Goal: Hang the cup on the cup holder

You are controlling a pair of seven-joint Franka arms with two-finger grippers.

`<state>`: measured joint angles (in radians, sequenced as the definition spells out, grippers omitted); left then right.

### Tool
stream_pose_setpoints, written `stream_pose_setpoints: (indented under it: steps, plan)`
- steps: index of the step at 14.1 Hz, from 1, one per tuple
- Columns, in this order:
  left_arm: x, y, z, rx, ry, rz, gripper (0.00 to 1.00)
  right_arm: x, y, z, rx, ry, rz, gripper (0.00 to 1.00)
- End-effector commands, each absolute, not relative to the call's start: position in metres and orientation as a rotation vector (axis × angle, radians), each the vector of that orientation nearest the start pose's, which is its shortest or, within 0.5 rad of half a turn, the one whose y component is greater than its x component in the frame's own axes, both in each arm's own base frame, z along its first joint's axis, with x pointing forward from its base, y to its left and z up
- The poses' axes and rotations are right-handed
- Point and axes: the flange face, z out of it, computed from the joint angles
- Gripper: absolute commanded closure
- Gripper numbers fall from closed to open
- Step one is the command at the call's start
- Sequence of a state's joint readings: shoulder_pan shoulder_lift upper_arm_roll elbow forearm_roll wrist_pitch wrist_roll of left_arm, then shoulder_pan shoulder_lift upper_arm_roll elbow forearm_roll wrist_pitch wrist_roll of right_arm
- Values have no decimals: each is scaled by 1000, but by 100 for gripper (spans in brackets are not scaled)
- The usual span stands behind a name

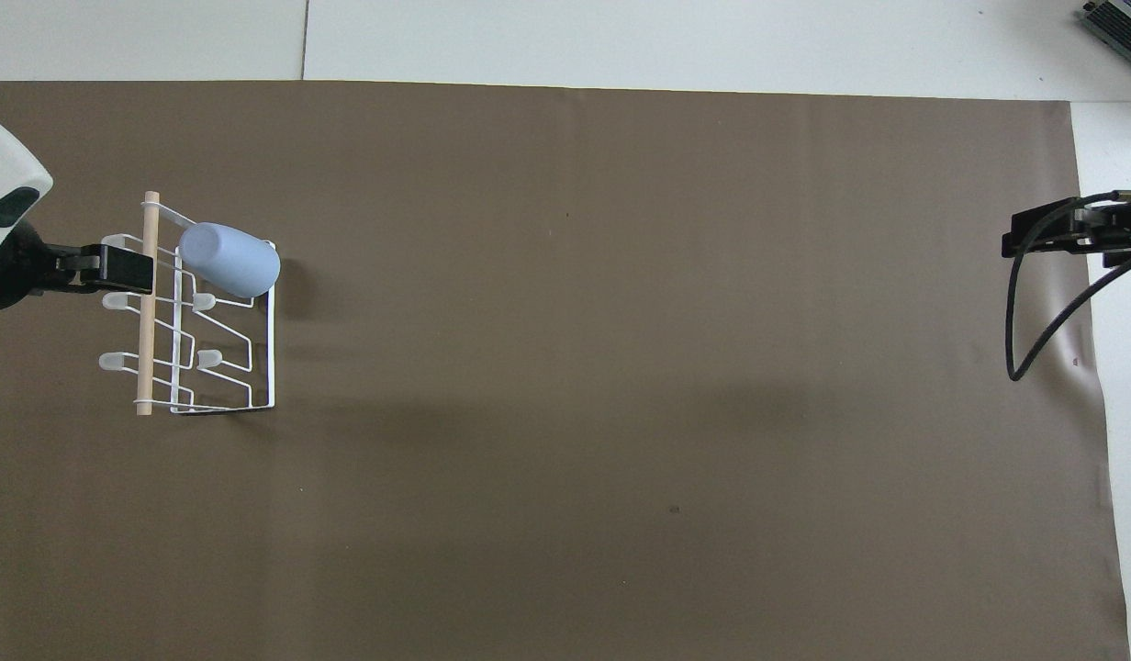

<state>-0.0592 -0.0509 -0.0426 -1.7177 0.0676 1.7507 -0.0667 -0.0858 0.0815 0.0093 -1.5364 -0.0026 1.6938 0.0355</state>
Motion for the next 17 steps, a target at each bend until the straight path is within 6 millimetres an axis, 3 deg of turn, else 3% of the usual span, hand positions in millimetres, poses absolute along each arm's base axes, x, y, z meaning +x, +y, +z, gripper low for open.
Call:
stream_pose_setpoints:
  steps: [1, 5, 8, 10, 13, 17]
  plan:
    - [545, -47, 603, -3094, 104, -67, 0, 584, -47, 606, -3117, 158, -118, 0]
    - [536, -51, 620, -3089, 148, 15, 0, 584, -47, 606, -3117, 158, -118, 0]
    - [537, -51, 624, -3086, 150, -2, 0, 584, -47, 606, -3117, 158, -118, 0]
    - [540, -46, 641, -3116, 129, -49, 0, 584, -47, 606, -3117, 161, -118, 0]
    - [539, -33, 637, -3177, 75, 26, 0, 584, -47, 605, -3117, 158, -116, 0]
    - [535, -38, 646, -3169, 98, 36, 0, 584, -47, 605, -3115, 159, -116, 0]
